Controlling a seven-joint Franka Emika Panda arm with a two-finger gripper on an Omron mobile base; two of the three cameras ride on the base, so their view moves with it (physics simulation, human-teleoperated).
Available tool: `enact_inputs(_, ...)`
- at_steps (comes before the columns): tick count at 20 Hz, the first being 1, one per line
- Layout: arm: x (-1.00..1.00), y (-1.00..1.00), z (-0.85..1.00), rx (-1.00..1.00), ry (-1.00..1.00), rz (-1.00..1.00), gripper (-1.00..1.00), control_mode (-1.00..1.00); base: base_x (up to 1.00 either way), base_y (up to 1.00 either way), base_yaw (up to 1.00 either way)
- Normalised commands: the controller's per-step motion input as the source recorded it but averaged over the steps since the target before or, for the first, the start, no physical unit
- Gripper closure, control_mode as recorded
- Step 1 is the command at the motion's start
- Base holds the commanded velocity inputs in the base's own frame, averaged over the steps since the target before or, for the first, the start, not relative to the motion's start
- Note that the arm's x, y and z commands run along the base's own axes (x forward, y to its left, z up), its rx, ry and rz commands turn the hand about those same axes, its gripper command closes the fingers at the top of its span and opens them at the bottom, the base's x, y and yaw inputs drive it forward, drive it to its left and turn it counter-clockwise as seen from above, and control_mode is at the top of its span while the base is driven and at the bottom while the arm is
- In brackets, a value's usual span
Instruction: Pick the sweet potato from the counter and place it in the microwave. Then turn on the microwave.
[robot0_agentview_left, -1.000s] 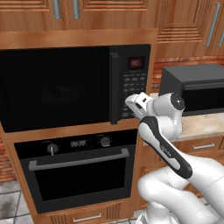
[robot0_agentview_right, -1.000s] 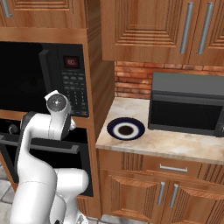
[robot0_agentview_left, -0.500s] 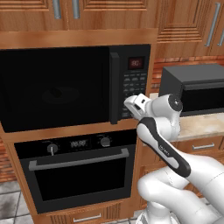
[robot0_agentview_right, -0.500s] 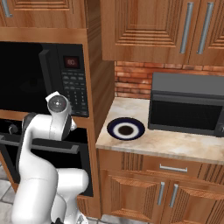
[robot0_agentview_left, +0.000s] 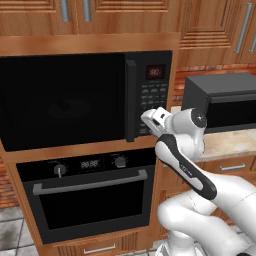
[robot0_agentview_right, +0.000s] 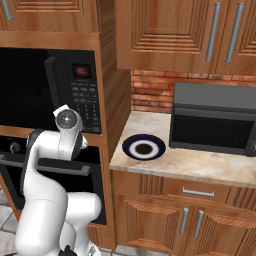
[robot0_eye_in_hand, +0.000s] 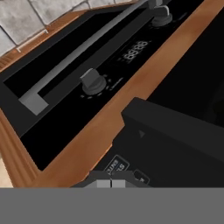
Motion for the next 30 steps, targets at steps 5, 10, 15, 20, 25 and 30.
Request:
enact_inputs(5,0.11,0.0,0.0,0.0,0.0,0.0,1.0,-1.0,0.0,0.0,0.0)
enact_inputs(10,0.13,0.0,-0.01,0.0,0.0,0.0,1.0,-1.0,0.0,0.0,0.0)
enact_inputs(15,0.14,0.0,-0.07,0.0,0.0,0.0,1.0,-1.0,0.0,0.0,0.0)
enact_inputs(20,0.15,0.0,-0.1,0.0,0.0,0.0,1.0,-1.0,0.0,0.0,0.0)
enact_inputs(25,0.13,0.0,-0.11,0.0,0.0,0.0,1.0,-1.0,0.0,0.0,0.0)
enact_inputs(30,0.12,0.01,-0.09,0.0,0.0,0.0,1.0,-1.0,0.0,0.0,0.0)
